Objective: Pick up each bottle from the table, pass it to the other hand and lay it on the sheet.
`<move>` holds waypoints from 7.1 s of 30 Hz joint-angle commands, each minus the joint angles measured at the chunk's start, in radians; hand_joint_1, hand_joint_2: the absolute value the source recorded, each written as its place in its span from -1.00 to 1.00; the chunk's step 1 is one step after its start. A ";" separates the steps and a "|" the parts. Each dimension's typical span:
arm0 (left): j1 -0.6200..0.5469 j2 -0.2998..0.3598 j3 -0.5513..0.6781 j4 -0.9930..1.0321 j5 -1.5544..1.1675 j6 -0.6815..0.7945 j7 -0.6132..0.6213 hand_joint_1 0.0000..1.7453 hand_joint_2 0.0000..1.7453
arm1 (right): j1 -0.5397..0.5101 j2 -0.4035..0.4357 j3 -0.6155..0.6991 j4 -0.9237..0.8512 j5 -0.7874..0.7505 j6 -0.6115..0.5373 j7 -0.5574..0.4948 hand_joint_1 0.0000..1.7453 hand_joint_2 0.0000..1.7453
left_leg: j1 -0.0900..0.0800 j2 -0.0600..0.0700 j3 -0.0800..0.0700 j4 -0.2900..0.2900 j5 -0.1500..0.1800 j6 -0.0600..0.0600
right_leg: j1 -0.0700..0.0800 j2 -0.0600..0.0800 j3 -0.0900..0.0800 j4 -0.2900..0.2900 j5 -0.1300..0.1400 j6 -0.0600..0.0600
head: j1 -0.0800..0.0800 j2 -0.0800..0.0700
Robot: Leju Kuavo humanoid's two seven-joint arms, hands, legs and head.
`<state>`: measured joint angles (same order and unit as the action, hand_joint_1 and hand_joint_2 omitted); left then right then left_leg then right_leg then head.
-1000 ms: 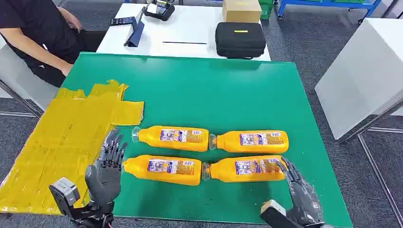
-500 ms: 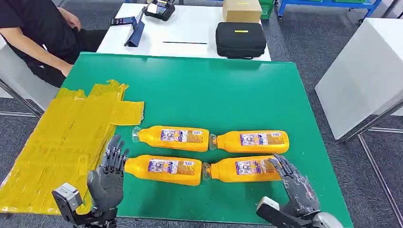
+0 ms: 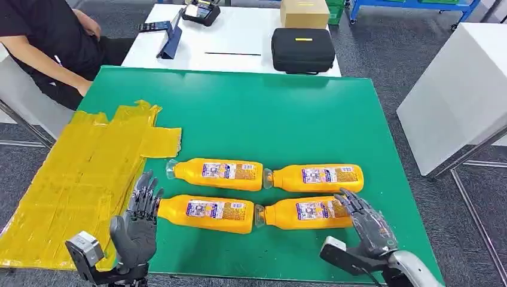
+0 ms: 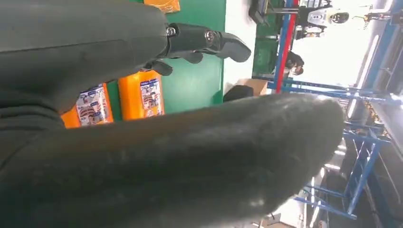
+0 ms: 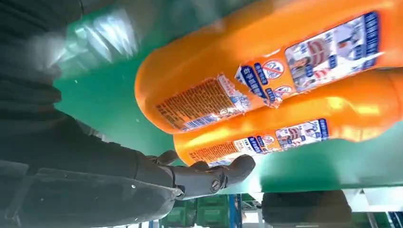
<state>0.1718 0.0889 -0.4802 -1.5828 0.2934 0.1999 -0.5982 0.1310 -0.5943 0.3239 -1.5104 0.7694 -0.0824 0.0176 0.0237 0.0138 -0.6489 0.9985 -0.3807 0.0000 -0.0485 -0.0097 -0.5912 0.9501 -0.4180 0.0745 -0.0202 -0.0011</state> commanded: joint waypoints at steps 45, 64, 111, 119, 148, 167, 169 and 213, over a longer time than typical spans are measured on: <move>-0.097 -0.045 0.021 0.086 -0.050 -0.086 0.049 -1.00 -1.00 | -0.055 0.084 0.183 0.206 0.153 0.511 0.273 1.00 1.00 | 0.002 -0.007 0.033 -0.002 -0.013 0.003 | 0.002 -0.005 0.025 -0.006 -0.014 -0.005 | 0.000 0.000; 0.006 -0.042 0.097 0.003 -0.067 -0.050 0.069 -1.00 1.00 | 0.254 0.213 -0.333 -0.388 -0.038 0.300 0.199 1.00 1.00 | -0.001 -0.003 0.025 0.000 -0.017 0.005 | 0.000 -0.002 0.029 -0.004 -0.014 -0.001 | 0.001 0.000; -0.057 0.031 -0.030 -0.121 0.326 -0.103 0.151 -1.00 1.00 | -0.317 0.510 0.318 -0.034 -0.399 -0.054 0.038 1.00 1.00 | -0.001 0.003 0.021 0.001 -0.015 0.005 | -0.001 0.005 0.022 -0.001 -0.013 -0.003 | 0.000 0.000; -0.084 0.001 -0.016 -0.118 0.343 -0.245 0.196 -1.00 1.00 | -0.375 0.531 0.371 0.069 -0.375 -0.008 0.062 1.00 1.00 | -0.001 0.001 0.021 0.000 -0.014 0.006 | -0.001 0.003 0.023 -0.003 -0.012 0.000 | 0.000 0.000; -0.236 -0.067 -0.078 -0.070 0.352 -0.067 0.297 -1.00 1.00 | -0.536 0.705 0.676 0.366 -0.174 0.068 0.120 1.00 1.00 | -0.001 0.000 0.022 0.000 -0.014 0.006 | 0.000 0.002 0.023 -0.003 -0.013 -0.002 | 0.000 0.000; -0.191 -0.067 -0.023 -0.114 0.359 0.011 0.239 1.00 1.00 | -0.558 0.700 0.744 0.402 -0.201 0.066 0.128 1.00 1.00 | 0.000 -0.003 0.022 0.000 -0.014 0.006 | 0.000 -0.001 0.024 -0.003 -0.014 -0.003 | 0.000 0.000; -0.190 -0.076 -0.016 -0.111 0.357 0.017 0.238 1.00 1.00 | -0.564 0.701 0.737 0.415 -0.204 0.061 0.136 1.00 1.00 | 0.000 -0.004 0.022 0.000 -0.014 0.006 | 0.000 -0.002 0.024 -0.003 -0.014 -0.003 | 0.000 0.000; -0.426 0.091 0.128 0.850 -1.483 0.413 0.593 1.00 1.00 | -0.427 0.520 0.490 0.215 -0.182 0.048 0.104 -1.00 -1.00 | -0.001 -0.001 0.021 -0.001 -0.012 0.006 | -0.001 0.000 0.022 -0.003 -0.011 -0.005 | 0.000 0.000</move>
<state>-0.1296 0.1320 -0.2337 -1.0673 -1.1233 0.6463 -0.0531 -0.2794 -0.0210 0.7203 -1.2810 0.5715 -0.0763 0.0996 0.0224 0.0160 -0.6336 0.9987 -0.3911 0.0045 -0.0502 -0.0078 -0.5755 0.9481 -0.4273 0.0755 -0.0198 -0.0011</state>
